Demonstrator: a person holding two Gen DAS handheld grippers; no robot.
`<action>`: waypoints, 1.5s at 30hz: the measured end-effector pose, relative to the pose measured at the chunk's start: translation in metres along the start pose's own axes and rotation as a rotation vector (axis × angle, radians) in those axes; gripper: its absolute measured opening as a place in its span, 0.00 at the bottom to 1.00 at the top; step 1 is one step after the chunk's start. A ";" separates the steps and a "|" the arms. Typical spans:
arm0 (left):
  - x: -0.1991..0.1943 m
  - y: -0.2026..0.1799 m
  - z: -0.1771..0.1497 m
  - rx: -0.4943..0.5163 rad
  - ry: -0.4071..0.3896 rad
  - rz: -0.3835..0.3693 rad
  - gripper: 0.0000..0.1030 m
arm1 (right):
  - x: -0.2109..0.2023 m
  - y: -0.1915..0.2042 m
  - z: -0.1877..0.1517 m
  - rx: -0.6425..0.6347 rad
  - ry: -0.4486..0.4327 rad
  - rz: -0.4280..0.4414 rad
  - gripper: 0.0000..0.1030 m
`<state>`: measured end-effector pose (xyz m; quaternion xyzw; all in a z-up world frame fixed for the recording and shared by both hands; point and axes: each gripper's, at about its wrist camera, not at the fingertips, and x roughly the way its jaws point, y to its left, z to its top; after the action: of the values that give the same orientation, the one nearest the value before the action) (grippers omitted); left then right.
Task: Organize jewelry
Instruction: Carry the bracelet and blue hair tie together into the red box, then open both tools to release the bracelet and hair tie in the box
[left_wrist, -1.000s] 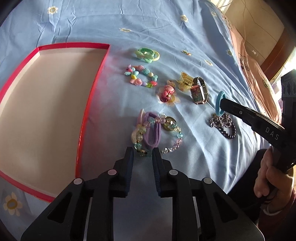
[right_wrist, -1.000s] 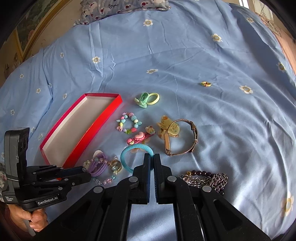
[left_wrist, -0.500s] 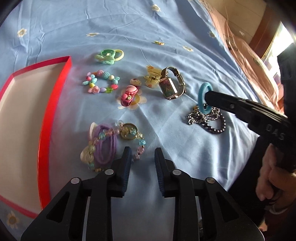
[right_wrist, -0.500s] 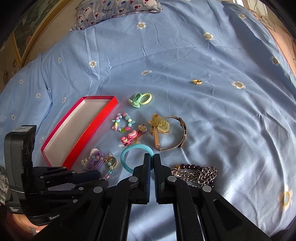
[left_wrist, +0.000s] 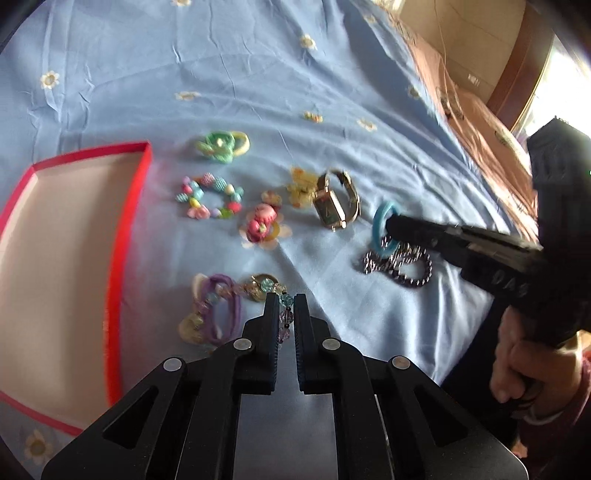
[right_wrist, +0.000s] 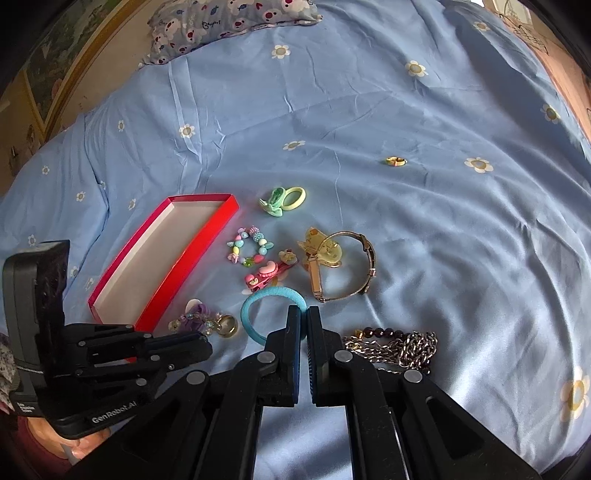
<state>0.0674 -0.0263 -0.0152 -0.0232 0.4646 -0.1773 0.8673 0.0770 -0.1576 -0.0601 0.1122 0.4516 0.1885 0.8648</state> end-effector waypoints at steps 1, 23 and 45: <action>-0.009 0.003 0.002 -0.008 -0.020 -0.004 0.06 | 0.001 0.003 0.001 -0.006 0.001 0.005 0.03; -0.087 0.119 0.004 -0.220 -0.186 0.097 0.06 | 0.064 0.124 0.029 -0.196 0.084 0.185 0.03; -0.050 0.238 -0.036 -0.446 -0.093 0.227 0.06 | 0.175 0.207 0.030 -0.370 0.277 0.201 0.04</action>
<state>0.0804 0.2178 -0.0445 -0.1697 0.4514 0.0292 0.8755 0.1457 0.1034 -0.0970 -0.0308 0.5102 0.3668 0.7773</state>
